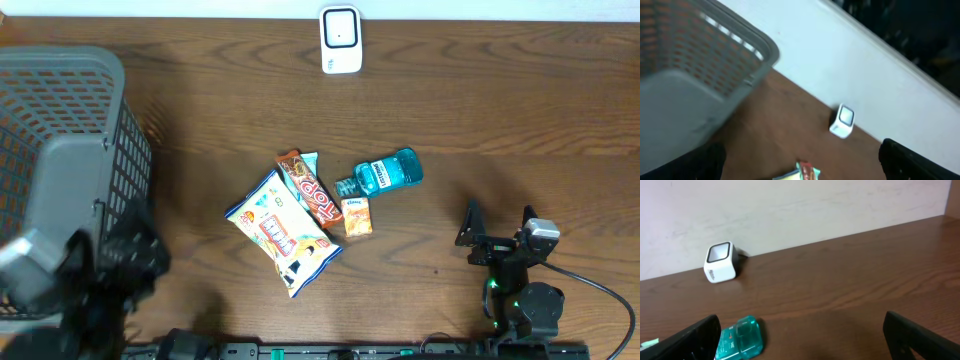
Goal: Scan the item barcode
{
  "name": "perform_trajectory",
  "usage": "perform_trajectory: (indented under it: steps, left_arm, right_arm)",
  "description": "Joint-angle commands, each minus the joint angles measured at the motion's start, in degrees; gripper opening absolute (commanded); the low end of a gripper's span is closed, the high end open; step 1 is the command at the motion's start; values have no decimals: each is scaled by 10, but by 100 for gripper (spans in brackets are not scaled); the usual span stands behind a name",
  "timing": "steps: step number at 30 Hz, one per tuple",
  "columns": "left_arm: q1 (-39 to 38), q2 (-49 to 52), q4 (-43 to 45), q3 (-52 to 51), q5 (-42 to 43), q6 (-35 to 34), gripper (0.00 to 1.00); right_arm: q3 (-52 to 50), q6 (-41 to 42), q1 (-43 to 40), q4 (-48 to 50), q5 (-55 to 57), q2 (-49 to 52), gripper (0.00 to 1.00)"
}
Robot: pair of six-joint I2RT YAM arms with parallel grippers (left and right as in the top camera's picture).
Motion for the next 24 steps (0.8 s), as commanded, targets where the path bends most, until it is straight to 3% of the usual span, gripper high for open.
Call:
perform_trajectory:
  steps: [1, 13, 24]
  left_arm:
    - [1, -46, -32, 10, -71, -23, 98]
    - [2, -91, -84, -16, -123, -84, 98]
    - [2, -92, -99, -18, -134, -85, 98]
  right_arm:
    - [0, 1, -1, -2, 3, -3, 99]
    - [0, 0, -1, -2, 3, -3, 99]
    - [0, 1, -1, -2, 3, -3, 99]
